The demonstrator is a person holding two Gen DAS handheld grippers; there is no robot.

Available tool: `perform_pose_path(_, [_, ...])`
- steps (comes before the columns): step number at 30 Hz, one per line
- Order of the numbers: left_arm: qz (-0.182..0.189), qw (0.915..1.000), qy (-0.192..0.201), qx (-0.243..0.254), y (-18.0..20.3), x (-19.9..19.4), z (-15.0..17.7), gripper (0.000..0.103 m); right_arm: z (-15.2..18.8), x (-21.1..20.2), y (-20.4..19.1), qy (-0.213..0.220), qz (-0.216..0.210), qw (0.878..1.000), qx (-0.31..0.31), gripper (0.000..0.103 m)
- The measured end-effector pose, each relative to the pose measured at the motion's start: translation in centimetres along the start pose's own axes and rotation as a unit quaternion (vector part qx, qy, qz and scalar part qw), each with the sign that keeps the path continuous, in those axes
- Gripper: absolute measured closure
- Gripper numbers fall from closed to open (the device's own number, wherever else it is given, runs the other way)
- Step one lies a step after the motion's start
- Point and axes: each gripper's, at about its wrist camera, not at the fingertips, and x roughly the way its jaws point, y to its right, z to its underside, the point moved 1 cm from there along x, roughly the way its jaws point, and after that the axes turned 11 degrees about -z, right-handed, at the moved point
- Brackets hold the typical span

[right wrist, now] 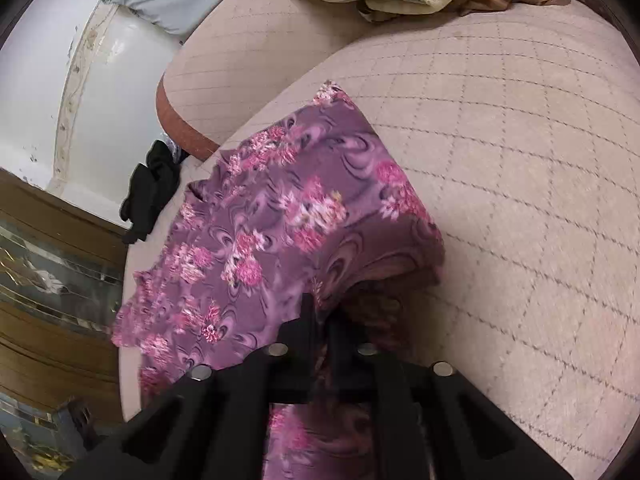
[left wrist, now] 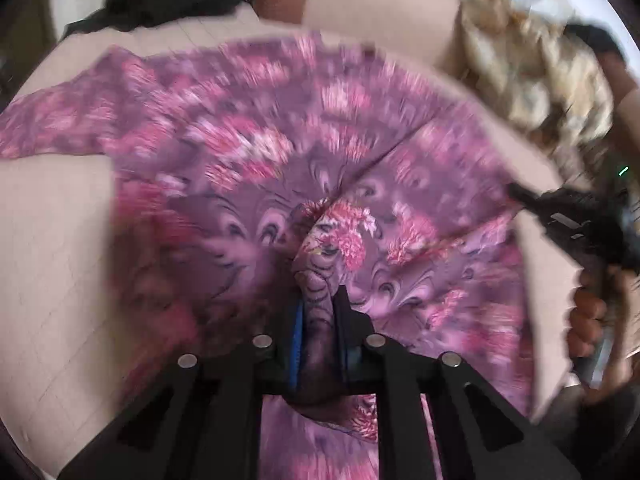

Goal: Fold small clothes

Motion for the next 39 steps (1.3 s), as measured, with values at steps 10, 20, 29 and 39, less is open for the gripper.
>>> perform_pose_path(10, [-0.059,0.9955,0.037,-0.064,-6.2,-5.6,5.7,0.041,5.7,-1.1,-4.0,-0.050,0.030,0.995,-0.076,0.055])
perform_pose_path(20, [-0.022,0.9775,0.075,-0.196,-12.6,-10.1,15.0,0.006,17.5,-16.0,0.4,0.015,0.008,1.000,-0.021,0.020])
perform_pose_path(29, [-0.103,0.9919,0.026,-0.070,-7.5,-6.0,15.1,0.038,22.8,-11.9,-0.5,-0.101,0.115,0.986,-0.072,0.041])
perform_pose_path(39, [0.017,0.9866,0.008,-0.162,-12.1,-11.3,16.0,0.099,21.6,-18.1,-3.9,-0.044,0.137,0.980,-0.138,0.099])
